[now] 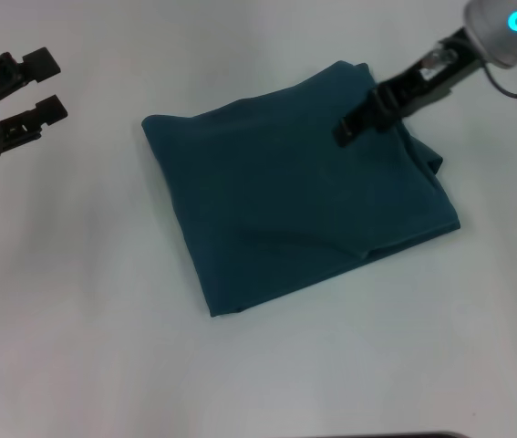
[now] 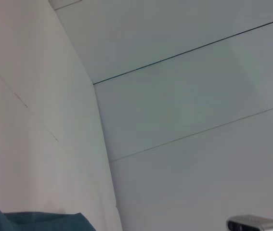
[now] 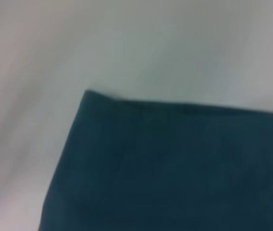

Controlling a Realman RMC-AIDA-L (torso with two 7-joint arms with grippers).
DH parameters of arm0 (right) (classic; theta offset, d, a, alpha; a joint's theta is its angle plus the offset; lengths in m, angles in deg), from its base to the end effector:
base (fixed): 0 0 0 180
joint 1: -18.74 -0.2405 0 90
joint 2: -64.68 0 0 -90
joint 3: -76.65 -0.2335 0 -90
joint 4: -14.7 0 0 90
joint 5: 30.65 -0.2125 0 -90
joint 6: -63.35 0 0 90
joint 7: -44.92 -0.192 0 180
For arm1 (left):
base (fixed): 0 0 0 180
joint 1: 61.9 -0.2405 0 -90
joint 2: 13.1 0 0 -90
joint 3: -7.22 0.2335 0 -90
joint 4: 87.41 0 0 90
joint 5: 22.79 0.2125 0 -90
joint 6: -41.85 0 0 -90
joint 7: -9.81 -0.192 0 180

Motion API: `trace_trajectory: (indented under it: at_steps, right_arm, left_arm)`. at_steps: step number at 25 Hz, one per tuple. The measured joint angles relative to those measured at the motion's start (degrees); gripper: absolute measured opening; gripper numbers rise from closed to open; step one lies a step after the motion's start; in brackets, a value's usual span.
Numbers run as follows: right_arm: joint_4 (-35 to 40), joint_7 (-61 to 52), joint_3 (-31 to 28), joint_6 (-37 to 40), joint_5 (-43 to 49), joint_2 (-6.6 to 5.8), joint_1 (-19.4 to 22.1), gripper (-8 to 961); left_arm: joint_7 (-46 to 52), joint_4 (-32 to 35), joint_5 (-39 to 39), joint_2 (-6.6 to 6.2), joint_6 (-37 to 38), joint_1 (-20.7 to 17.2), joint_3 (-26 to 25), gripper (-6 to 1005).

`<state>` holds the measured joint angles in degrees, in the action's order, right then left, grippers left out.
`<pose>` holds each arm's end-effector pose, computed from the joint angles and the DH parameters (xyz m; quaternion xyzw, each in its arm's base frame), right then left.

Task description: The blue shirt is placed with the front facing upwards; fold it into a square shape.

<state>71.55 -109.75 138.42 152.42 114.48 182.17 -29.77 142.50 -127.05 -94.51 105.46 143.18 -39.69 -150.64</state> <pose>0.1669 0.3926 -0.0288 -0.8594 0.4865 -0.0863 0.1316 -0.2552 0.3099 0.0411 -0.6554 -0.6185 -0.4329 0.0209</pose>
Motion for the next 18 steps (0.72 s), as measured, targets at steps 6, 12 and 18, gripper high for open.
trace_trajectory:
  at_steps: [6,12,18]
  right_arm:
    - [0.02,0.68,-3.90,10.66,-0.07,-2.97,1.32,719]
    - [-0.61,0.65,-4.62,14.74,0.05,-4.41,3.96,719]
    - [-1.60,0.83,-4.59,14.13,0.12,-4.04,4.76,719]
  left_arm:
    - [0.02,0.00,0.00,-0.10,-0.15,0.12,0.00,876]
    - [0.00,0.00,0.00,-0.08,-0.36,0.19,0.00,875]
    - [-0.03,0.00,0.00,0.07,-0.25,0.20,0.00,875]
